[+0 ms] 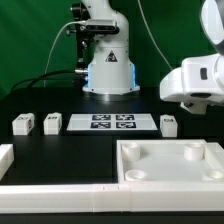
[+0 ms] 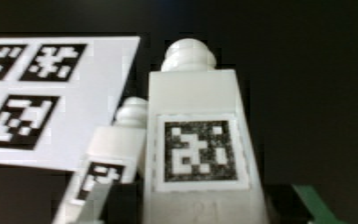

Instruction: Assemble one leg

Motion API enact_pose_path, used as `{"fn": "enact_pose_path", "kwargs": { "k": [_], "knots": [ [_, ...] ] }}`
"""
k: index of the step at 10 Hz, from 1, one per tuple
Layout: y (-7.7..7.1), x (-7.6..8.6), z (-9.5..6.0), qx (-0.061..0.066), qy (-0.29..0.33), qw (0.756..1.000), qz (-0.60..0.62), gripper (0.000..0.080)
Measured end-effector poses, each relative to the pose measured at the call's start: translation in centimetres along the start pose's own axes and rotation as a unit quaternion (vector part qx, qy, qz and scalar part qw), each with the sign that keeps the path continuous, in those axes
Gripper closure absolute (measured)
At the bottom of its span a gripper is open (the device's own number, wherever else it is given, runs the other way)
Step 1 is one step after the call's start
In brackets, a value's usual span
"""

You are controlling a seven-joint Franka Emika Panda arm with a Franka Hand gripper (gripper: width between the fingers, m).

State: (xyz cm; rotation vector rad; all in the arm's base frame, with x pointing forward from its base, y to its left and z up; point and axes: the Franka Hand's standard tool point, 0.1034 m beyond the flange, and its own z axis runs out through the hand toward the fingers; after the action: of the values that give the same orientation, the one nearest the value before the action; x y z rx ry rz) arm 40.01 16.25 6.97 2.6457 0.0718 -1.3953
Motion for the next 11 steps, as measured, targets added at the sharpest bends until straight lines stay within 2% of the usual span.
{"fn": "enact_pose_path", "kwargs": {
  "k": [1, 4, 5, 6, 7, 8, 9, 10, 11],
  "knots": [
    [0.4, -0.5, -0.8, 0.001, 0.008, 1.0, 0.003, 0.0507],
    [0.0, 0.1, -0.6, 0.003, 0.023, 1.0, 0.001, 0.0506],
    [-0.3, 0.6, -0.9, 0.008, 0.049, 0.999, 0.0, 0.0506],
    [-0.3, 1.2, -1.6, 0.012, 0.11, 0.994, -0.006, 0.0506],
    [0.8, 0.7, -2.8, 0.004, 0.157, 0.987, -0.031, 0.0506],
    [1.8, 0.8, -3.9, 0.014, 0.22, 0.975, -0.034, 0.0506],
    [3.0, 0.6, -4.0, 0.021, 0.258, 0.966, -0.03, 0.0506],
    [4.3, 1.2, -4.9, 0.032, 0.318, 0.947, -0.03, 0.0506],
    [5.1, 1.1, -5.4, 0.038, 0.36, 0.932, -0.03, 0.0506]
  ]
}}
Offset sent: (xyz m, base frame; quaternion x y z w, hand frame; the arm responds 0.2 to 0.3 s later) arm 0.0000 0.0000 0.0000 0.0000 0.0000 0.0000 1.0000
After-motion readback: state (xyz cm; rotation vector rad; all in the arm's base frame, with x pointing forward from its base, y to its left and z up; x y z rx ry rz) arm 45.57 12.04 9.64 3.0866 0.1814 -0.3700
